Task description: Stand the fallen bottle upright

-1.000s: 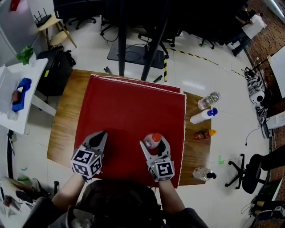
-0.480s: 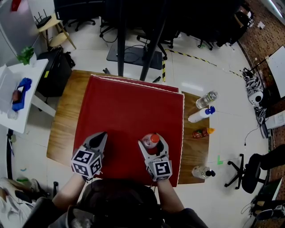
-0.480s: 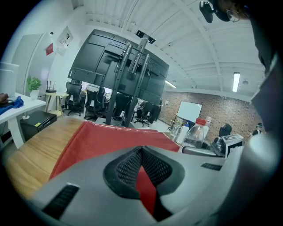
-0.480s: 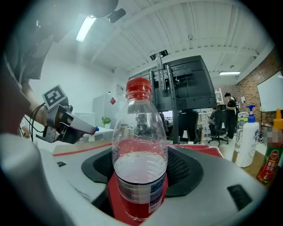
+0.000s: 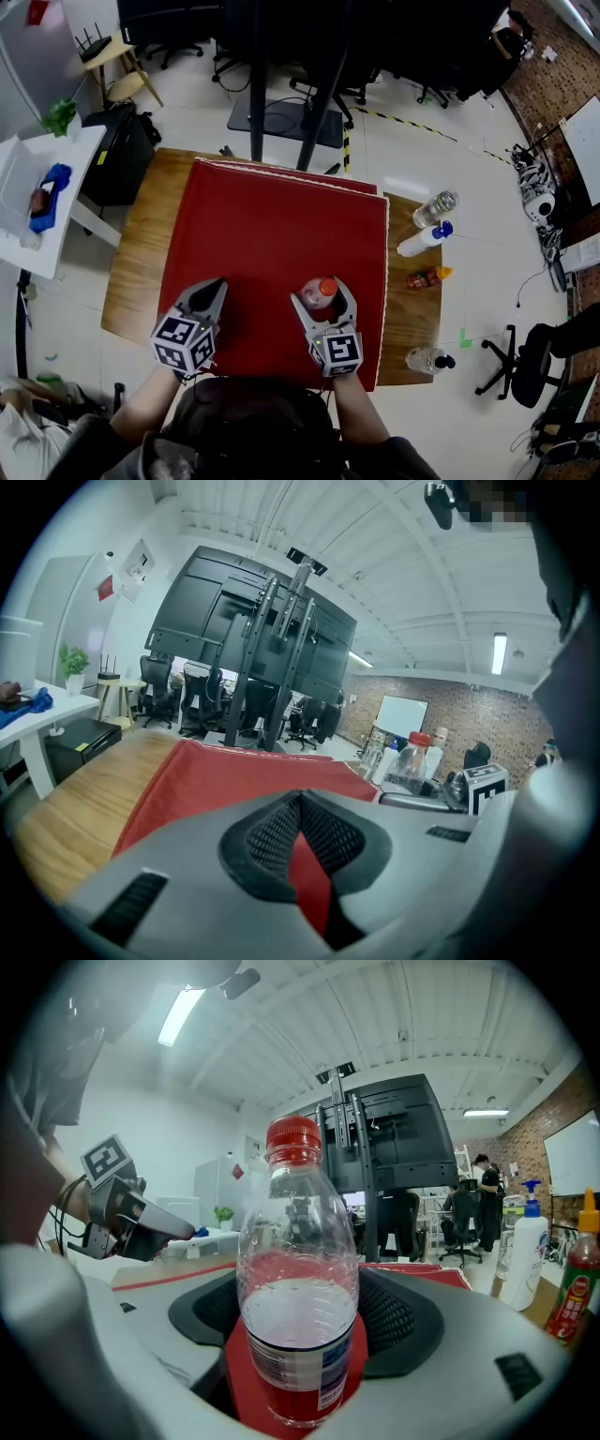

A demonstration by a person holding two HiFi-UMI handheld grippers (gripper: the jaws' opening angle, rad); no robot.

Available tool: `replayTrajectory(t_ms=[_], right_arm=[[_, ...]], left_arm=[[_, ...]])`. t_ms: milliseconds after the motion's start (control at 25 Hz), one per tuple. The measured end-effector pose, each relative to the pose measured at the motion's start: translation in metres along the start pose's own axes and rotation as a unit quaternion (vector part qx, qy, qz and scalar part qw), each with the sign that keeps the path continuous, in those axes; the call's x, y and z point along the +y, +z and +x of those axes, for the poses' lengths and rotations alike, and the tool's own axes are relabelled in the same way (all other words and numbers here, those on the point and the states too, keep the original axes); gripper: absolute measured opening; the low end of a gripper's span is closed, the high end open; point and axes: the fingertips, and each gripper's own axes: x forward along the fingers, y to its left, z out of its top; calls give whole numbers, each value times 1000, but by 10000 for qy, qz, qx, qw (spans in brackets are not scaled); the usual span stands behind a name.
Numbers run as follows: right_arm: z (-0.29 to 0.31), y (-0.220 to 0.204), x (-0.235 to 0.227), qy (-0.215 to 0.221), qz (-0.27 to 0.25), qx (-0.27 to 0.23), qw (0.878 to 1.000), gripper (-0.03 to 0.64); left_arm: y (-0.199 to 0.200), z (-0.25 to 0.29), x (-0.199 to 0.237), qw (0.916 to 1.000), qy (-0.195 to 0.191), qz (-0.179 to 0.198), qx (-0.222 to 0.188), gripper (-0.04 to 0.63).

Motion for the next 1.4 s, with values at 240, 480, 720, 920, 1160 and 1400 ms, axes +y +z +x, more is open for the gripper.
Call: replayTrajectory(t_ms=[240, 480, 720, 920, 1160, 1400], right_arm=[[-2, 3, 1, 22, 121, -56, 9999, 466], [-12, 4, 3, -21, 75, -117, 9999, 494], [-45, 25, 11, -59, 48, -254, 9996, 494], [-73, 60, 49, 281, -612, -420, 9968, 494], [-85, 94, 69, 346, -1001, -681, 9920, 490], [-95, 124, 69, 110, -1211, -994, 9876, 397]], left_arm=[[-2, -8, -3, 10000, 11, 9, -9, 29], [-1, -18, -1, 9999, 81, -33, -100, 29], [9, -30, -4, 9995, 118, -68, -289, 29], [22, -44, -11, 9980, 169, -78, -606, 29], [28, -51, -32, 9971, -10, -68, -762, 29], [41, -58, -51, 9954, -210, -89, -929, 29]])
